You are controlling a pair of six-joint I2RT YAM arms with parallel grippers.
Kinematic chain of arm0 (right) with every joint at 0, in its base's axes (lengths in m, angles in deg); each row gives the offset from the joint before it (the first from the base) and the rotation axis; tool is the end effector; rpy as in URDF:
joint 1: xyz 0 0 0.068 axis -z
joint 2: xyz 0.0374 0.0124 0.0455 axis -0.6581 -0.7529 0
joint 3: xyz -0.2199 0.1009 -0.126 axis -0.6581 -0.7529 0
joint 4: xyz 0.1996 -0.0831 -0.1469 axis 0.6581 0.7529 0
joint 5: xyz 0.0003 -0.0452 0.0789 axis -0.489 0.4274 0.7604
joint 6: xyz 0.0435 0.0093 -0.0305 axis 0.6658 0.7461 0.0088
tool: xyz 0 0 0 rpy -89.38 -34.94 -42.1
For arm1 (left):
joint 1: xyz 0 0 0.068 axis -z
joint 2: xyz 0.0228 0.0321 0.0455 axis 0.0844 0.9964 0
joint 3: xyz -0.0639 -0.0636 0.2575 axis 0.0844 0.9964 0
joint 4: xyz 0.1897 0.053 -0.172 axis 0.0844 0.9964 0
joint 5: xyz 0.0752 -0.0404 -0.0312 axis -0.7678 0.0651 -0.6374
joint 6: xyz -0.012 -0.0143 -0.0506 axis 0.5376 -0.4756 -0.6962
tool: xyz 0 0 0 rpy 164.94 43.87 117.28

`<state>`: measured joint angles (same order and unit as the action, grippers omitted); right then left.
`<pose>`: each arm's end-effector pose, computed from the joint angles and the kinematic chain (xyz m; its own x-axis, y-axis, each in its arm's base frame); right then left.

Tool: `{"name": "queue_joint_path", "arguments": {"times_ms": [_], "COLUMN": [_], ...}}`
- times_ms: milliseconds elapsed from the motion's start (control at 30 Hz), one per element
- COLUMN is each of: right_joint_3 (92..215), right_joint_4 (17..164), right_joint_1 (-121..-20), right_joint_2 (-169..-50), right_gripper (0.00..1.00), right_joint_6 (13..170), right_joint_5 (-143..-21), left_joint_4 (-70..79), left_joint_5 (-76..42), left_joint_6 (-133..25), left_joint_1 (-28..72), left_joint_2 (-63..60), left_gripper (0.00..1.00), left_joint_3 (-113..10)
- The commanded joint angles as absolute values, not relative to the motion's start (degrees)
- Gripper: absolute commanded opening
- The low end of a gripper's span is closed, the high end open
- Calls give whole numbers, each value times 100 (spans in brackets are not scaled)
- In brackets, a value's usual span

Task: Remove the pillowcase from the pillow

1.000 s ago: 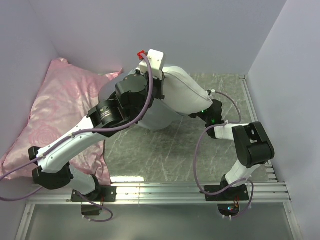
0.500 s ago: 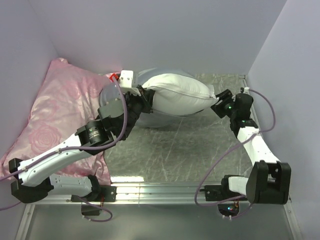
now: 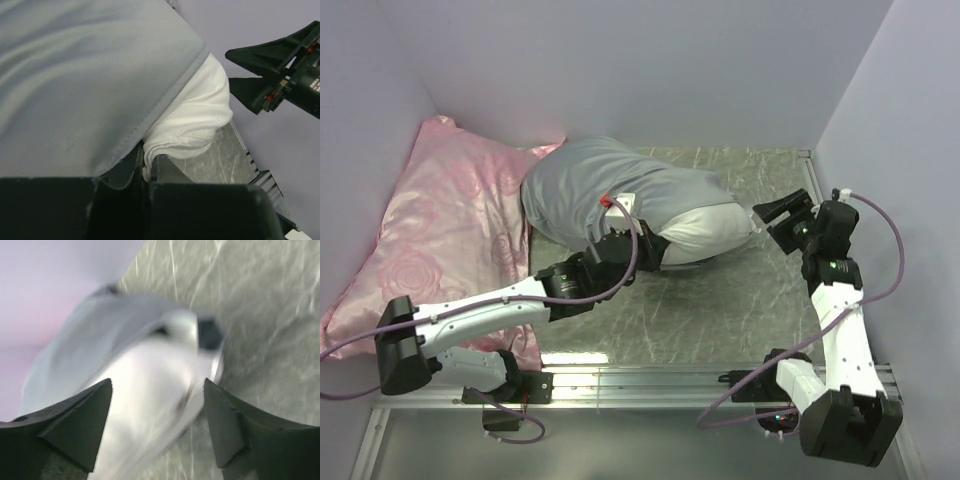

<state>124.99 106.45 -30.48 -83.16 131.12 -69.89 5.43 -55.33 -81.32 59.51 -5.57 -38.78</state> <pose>0.2147 -0.0283 0.3121 -0.3644 0.7673 -0.5278 0.2084 0.6195 0.7568 0.1424 -0.2554 0.3492 -0.4238 -0.3717 -0.8260 0.3896 0.7485 -0.5367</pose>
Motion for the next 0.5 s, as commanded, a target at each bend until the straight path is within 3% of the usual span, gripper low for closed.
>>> {"name": "queue_joint_path", "arguments": {"times_ms": [0,467], "right_joint_3": [12220,10331], "right_joint_4": [10930,10354], "right_joint_1": [-3131,-3193], "right_joint_2": [-7774,-6806], "right_gripper": [82,89], "right_joint_6": [13024,13893], "right_joint_5": [-6654,-5715], "left_joint_4": [-104,-1220], "left_joint_5": [-5605,-5570], "left_joint_6": [-8636,-8848], "left_joint_1": [5949,6511], "left_joint_2": [-308,1011], "left_gripper": [0,0], "left_joint_3": [-3751,-3328]}}
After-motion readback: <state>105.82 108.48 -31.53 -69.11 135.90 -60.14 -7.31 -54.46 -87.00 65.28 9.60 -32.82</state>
